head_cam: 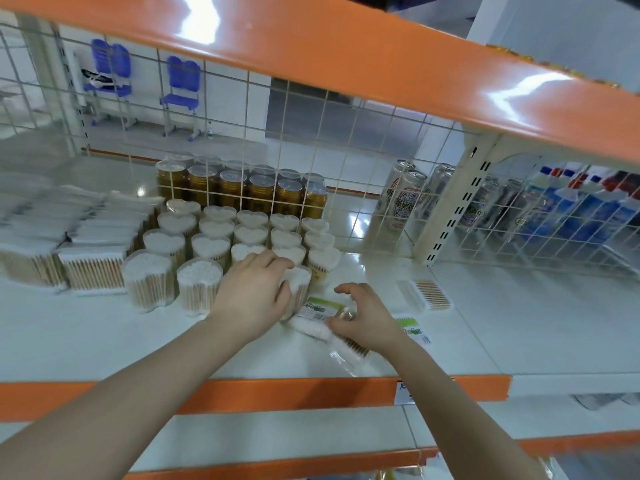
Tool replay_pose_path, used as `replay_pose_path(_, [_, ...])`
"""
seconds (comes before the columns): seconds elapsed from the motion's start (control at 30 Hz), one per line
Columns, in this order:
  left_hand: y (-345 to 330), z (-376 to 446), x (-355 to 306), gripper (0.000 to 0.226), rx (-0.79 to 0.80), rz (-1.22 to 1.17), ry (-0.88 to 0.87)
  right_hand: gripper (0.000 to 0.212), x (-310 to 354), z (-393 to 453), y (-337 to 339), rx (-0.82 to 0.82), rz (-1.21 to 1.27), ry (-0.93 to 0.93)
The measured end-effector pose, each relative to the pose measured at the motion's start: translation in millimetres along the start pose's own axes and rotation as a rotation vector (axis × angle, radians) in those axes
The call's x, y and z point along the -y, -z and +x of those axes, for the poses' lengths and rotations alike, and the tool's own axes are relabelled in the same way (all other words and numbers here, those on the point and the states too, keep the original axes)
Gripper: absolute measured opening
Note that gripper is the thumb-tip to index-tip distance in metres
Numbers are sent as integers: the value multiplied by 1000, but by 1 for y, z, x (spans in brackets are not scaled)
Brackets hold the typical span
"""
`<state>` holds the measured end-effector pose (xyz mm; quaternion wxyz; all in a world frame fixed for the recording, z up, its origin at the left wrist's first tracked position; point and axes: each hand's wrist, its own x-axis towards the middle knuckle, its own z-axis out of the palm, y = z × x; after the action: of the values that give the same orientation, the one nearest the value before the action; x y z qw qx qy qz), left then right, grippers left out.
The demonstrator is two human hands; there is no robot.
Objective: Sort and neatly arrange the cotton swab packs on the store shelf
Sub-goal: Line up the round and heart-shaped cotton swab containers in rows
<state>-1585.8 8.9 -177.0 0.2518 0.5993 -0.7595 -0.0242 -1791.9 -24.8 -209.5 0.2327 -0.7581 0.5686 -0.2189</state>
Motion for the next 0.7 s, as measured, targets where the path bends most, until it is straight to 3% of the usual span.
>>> replay_pose_path(0.3, [-2,-20,-2,41,-82,5,-8,80,2,-5,-2,98,-152,-31])
replay_pose_path(0.7, [-5,-37,3,40,-64,13,-32,82,13,-8,-4,26,-167,-71])
